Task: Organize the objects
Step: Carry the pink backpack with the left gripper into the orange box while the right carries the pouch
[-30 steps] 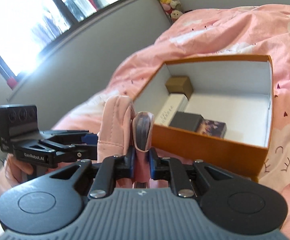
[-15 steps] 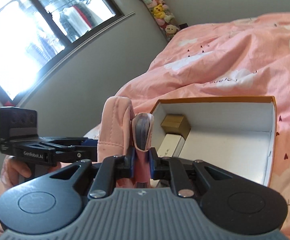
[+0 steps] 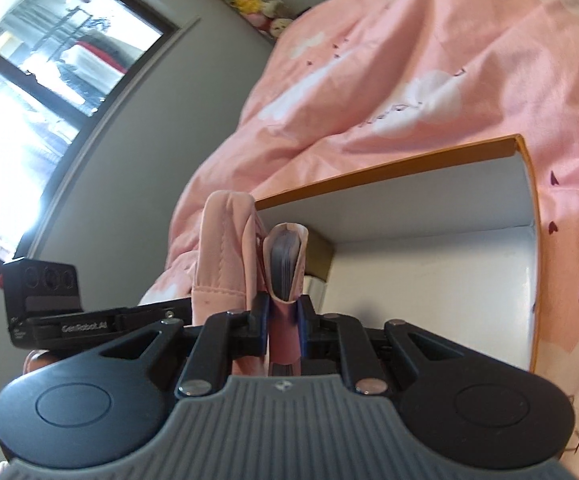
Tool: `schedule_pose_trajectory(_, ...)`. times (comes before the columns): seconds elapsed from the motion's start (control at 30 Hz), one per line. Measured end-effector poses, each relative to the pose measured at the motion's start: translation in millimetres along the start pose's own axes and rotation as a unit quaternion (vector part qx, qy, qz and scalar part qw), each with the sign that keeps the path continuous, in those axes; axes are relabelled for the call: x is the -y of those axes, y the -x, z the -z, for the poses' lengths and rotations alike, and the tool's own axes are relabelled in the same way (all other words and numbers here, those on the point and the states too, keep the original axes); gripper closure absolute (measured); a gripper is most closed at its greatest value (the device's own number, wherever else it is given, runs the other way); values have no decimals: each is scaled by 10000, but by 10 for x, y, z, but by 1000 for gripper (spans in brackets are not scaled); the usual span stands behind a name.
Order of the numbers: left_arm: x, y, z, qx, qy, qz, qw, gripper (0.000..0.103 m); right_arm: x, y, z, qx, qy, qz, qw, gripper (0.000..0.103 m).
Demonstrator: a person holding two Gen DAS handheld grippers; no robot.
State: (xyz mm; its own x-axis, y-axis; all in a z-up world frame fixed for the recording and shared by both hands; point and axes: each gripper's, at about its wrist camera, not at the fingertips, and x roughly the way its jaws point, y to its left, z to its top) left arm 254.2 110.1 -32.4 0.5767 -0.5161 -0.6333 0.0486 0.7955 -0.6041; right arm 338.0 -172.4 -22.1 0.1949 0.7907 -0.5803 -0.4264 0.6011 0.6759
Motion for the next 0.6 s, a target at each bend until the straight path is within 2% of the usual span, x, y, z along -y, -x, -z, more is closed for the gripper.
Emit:
schedule_pose_trajectory(0.23,35,-2,-77,41,-330,-621,9975,85,124,-315,-143,-293,-145,278,9991,88)
schedule_pose_trajectory(0.4,-19,100,-116,15,-343,-862,9957,86,160,-559,-257,-496,-261,172,9983,88)
schedule_pose_trajectory(0.6,-97,118,-117,-140,-355,-1308,9907,87,251,-914,-353,-952,-330,587,9932,88)
